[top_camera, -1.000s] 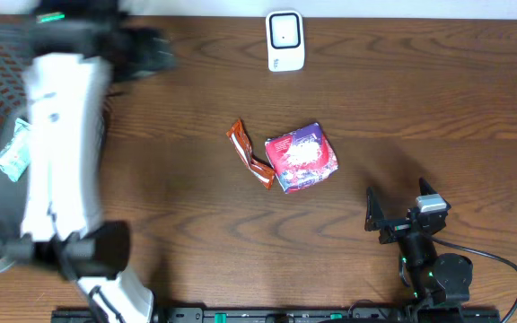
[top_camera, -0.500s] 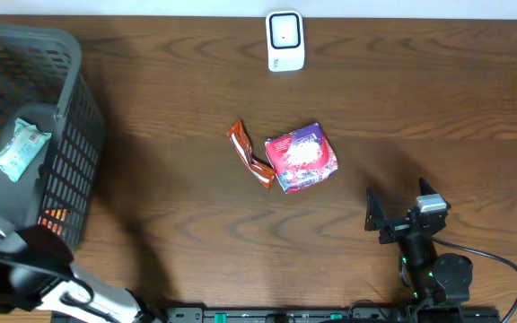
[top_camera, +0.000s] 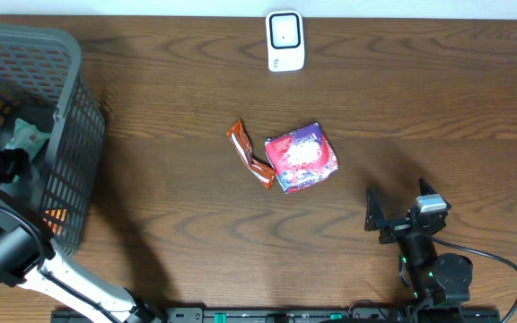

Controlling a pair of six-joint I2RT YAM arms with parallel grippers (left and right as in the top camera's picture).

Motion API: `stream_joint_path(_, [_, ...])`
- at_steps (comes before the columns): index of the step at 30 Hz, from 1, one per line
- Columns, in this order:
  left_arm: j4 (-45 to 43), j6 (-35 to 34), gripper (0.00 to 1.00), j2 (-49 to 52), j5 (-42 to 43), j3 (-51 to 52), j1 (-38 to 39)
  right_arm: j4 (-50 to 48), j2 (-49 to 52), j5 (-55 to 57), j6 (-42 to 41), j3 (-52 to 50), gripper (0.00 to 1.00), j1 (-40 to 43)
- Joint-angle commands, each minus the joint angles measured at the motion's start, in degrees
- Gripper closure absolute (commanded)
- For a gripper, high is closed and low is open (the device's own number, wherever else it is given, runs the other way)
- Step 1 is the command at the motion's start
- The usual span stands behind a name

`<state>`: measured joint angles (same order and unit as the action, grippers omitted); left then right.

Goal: Scan the item barcode
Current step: 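Reach the left gripper into the basket and grasp the small orange packet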

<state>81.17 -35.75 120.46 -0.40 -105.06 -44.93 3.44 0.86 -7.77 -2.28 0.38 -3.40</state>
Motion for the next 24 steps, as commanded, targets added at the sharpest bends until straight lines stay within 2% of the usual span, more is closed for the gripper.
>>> stream_joint_path(1, [-2.2, 0.2, 0.0, -0.1, -0.9, 4.7, 0.1, 0.2, -0.2, -0.3, 0.7, -0.1, 0.01, 0.0])
stream_joint_path(5, [-5.7, -0.3, 0.0, -0.1, -0.9, 9.3, 0.4, 0.2, -0.2, -0.3, 0.7, -0.1, 0.01, 0.0])
stream_joint_path(8, [-8.9, 2.3, 0.0, -0.1, -0.3, 12.4, 1.1, 0.2, -0.2, -0.3, 0.7, -0.1, 0.01, 0.0])
stream_joint_path(12, [-11.9, 4.0, 0.08, -0.1, 0.1, 15.6, 2.7, 0.2, -0.2, -0.3, 0.7, -0.1, 0.01, 0.0])
stream_joint_path(13, [-12.2, 4.0, 0.14, -0.1, 0.1, 16.0, 3.1, 0.2, -0.2, -0.3, 0.7, -0.1, 0.01, 0.0])
stream_joint_path(14, [-12.3, 4.0, 0.26, -0.1, 0.1, 16.3, 3.5, 0.2, -0.2, -0.3, 0.7, -0.1, 0.01, 0.0])
stream_joint_path(18, [-11.6, 4.8, 0.76, -0.2, -0.1, 16.3, 4.2, 0.2, -0.2, -0.3, 0.7, -0.1, 0.01, 0.0])
stream_joint_path(19, [-11.4, 5.3, 0.92, -0.2, 0.0, 16.3, 4.2, 0.2, -0.2, -0.3, 0.7, -0.1, 0.01, 0.0])
stream_joint_path(24, [-8.2, 5.8, 0.93, -1.6, 0.0, 12.9, 4.1, 0.2, -0.2, -0.3, 0.7, -0.1, 0.01, 0.0])
